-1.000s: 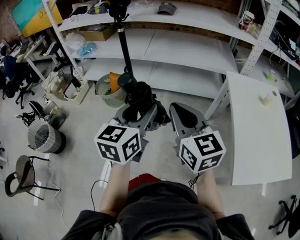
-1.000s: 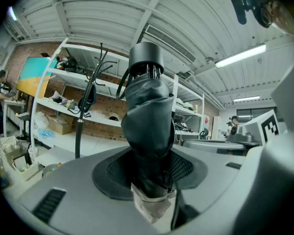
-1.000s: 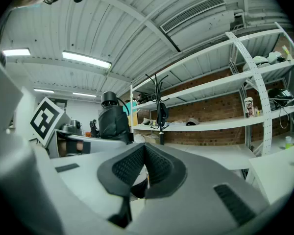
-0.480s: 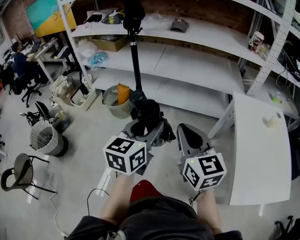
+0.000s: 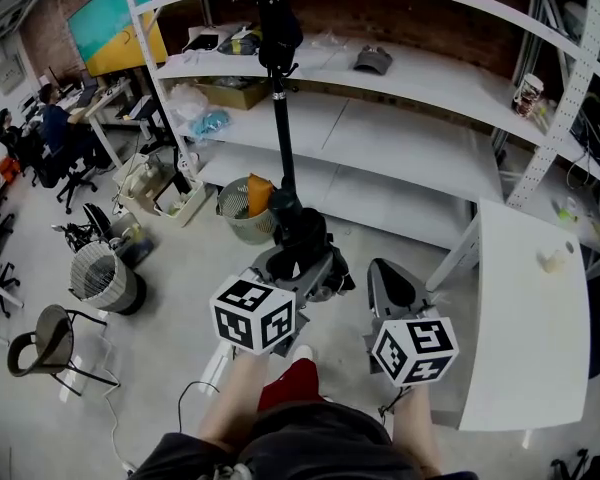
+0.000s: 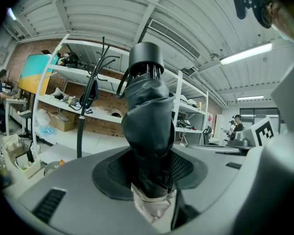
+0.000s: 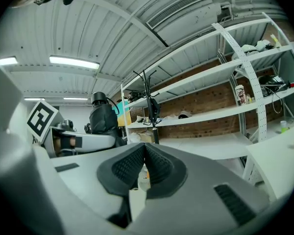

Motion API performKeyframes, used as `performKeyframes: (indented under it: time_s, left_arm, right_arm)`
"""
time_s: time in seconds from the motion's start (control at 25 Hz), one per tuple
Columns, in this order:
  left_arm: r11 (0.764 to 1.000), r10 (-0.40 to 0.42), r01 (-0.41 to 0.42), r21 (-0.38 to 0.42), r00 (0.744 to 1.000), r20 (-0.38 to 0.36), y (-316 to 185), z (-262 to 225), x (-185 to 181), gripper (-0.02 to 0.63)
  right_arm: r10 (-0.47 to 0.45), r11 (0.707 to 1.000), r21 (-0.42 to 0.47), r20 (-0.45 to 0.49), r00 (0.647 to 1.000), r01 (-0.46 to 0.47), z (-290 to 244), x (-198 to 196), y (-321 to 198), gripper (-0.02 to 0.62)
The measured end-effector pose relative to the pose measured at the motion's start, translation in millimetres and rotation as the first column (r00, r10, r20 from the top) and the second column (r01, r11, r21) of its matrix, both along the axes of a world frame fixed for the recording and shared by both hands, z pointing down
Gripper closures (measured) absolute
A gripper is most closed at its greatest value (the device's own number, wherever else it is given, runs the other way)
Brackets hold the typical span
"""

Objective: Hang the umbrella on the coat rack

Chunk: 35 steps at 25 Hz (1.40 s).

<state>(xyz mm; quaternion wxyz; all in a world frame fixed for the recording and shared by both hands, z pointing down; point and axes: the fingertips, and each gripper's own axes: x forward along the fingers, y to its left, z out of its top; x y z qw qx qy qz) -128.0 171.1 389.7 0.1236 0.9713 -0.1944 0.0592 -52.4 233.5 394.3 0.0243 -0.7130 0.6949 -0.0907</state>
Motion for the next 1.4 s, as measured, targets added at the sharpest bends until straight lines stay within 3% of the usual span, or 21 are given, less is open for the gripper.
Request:
performKeyframes:
  time_s: [0.48, 1.04, 1.4]
  left_arm:
    - [1.0, 0.013, -0.013, 0.002, 1.0, 0.0, -66.3, 6.1, 35.0, 0.416]
    - [1.0, 0.024, -0.024, 0.001, 1.0, 0.008, -205.9, 0.1, 87.5, 0.416]
    - [0.991, 0.074, -0.078, 0.107, 0.996, 0.042, -276.9, -16.1, 101.8, 0.416]
  right_arm:
    - [0.019, 0.999, -0.032, 0.018, 1.0, -0.018, 15.8, 33.4, -56.3, 0.577]
    - [0.029, 0.999, -0.033, 0.037, 0.999, -0.028, 11.3, 91.7, -199.8, 0.577]
    - [0.041, 0.999, -0.019, 0.034, 0.999, -0.041, 4.7, 110.7, -281.3, 0.577]
